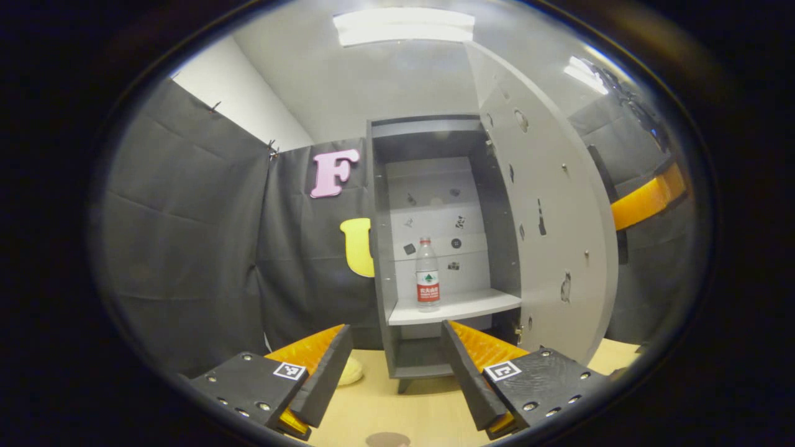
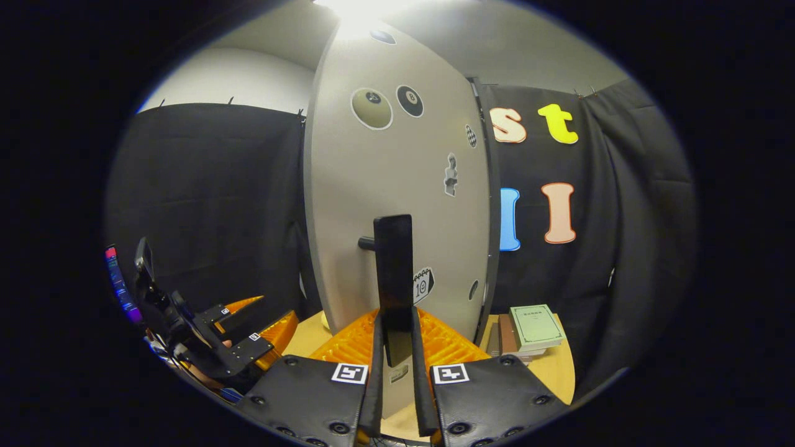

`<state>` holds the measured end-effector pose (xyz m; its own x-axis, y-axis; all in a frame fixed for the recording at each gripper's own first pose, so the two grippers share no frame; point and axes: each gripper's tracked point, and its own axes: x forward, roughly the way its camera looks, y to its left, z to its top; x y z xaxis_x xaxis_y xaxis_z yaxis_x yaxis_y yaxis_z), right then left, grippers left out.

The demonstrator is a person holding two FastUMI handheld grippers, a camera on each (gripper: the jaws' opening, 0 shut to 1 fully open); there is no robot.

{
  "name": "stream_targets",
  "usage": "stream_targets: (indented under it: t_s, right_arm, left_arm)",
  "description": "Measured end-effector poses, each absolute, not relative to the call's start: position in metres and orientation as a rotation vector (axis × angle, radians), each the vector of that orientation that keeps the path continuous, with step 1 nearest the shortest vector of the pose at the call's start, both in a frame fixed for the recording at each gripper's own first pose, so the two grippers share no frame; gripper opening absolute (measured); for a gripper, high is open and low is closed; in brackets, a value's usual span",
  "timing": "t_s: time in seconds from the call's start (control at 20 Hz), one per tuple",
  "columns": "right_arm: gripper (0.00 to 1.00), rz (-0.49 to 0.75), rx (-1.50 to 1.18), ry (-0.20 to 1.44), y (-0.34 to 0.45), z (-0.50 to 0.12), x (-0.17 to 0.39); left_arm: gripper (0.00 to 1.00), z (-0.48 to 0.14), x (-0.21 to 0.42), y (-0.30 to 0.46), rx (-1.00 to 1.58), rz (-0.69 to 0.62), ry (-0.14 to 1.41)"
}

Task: Open the cabinet door with the right hand, grasp the bottle in the cabinet with the left hand and place it on the coaster, then close the cabinet door with the right hand.

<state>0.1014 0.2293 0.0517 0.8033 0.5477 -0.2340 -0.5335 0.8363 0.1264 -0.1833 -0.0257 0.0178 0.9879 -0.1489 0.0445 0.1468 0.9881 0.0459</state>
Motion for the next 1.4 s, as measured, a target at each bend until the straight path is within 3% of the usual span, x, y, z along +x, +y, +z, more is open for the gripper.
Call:
stream_targets:
  t_s: [0.55, 0.7, 0.9, 1.0, 1.15, 1.25, 1.4]
  right_arm:
    - [0.19, 0.343, 0.104, 0.257, 0.143, 0.052, 0.133]
    - [0.13, 0.374, 0.195, 0.251, 0.144, 0.057, 0.123]
    - [0.29, 0.356, 0.148, 0.242, 0.128, 0.05, 0.107]
    - [0.31, 0.327, 0.123, 0.228, 0.113, 0.046, 0.095]
    - [0.85, 0.241, 0.083, 0.197, 0.081, 0.041, 0.075]
    - [0.98, 0.18, 0.061, 0.194, 0.063, 0.031, 0.059]
    - [0.98, 0.101, 0.046, 0.198, 0.043, 0.019, 0.063]
  left_arm:
    - [0.88, 0.027, -0.204, -0.048, 0.05, -0.173, -0.065]
    - [0.86, 0.031, -0.209, -0.055, 0.056, -0.186, -0.071]
    - [0.86, 0.036, -0.211, -0.069, 0.049, -0.204, -0.058]
    - [0.86, 0.042, -0.205, -0.078, 0.042, -0.221, -0.052]
    - [0.86, 0.045, -0.182, -0.093, 0.027, -0.253, -0.027]
    - [0.87, 0.046, -0.162, -0.099, 0.019, -0.268, -0.001]
    - [0.86, 0.049, -0.127, -0.102, -0.005, -0.275, 0.025]
